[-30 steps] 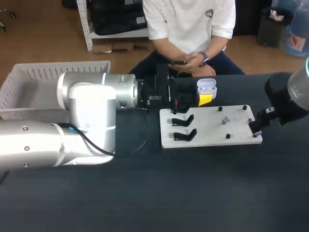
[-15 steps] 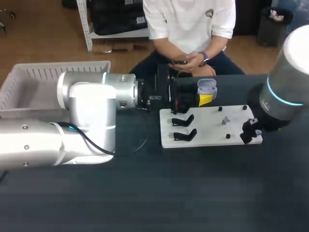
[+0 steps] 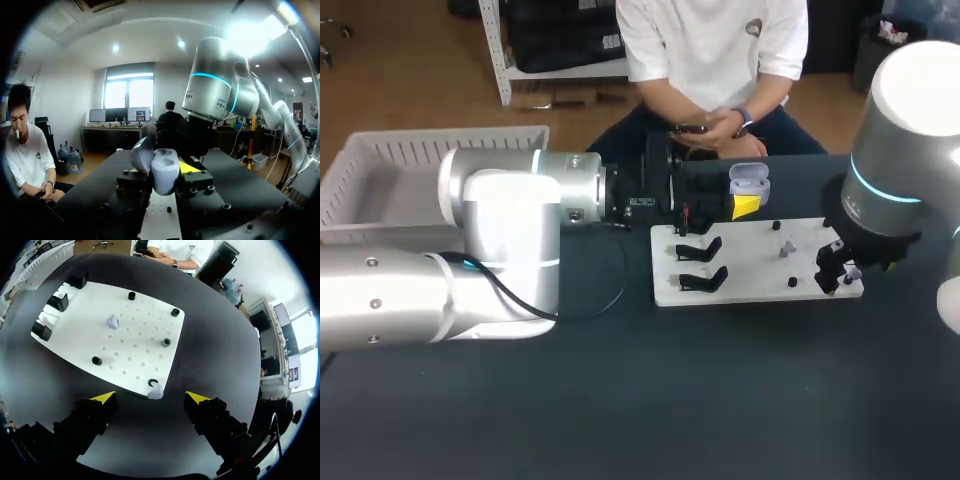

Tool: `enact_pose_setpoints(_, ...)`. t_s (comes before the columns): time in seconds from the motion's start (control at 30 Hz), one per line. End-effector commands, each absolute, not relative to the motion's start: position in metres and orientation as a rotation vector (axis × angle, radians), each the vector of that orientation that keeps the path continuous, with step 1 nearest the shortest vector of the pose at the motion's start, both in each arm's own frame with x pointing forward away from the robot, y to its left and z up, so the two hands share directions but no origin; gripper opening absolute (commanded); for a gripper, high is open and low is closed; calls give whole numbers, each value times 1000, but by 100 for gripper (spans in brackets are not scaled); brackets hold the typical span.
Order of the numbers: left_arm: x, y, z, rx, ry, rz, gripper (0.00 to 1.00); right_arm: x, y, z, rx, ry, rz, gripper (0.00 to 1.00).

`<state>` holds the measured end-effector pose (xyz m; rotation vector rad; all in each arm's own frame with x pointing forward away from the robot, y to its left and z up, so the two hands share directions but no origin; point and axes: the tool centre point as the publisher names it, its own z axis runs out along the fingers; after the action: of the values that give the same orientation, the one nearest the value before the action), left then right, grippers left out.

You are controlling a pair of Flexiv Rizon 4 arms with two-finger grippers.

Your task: Pick up each earbud case from the left stands, insert the matching earbuds, close the lid, and place the case in the box.

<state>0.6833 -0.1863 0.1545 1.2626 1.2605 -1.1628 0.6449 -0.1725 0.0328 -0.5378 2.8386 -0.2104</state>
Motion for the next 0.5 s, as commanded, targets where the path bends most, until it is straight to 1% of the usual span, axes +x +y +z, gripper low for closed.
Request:
enact_pose_setpoints(0.03, 682, -186, 153, 1256, 1255, -1159, 0, 648, -174, 32, -545, 2863, -196, 48)
enact_pose_setpoints(0.1, 682, -186, 153, 1256, 1255, -1159, 0, 647, -175, 32, -539, 2867, -190, 46)
enact_pose_setpoints(0.5, 682, -186, 153, 1256, 1255, -1159, 0, 646, -177, 28, -507, 2880, -170, 45)
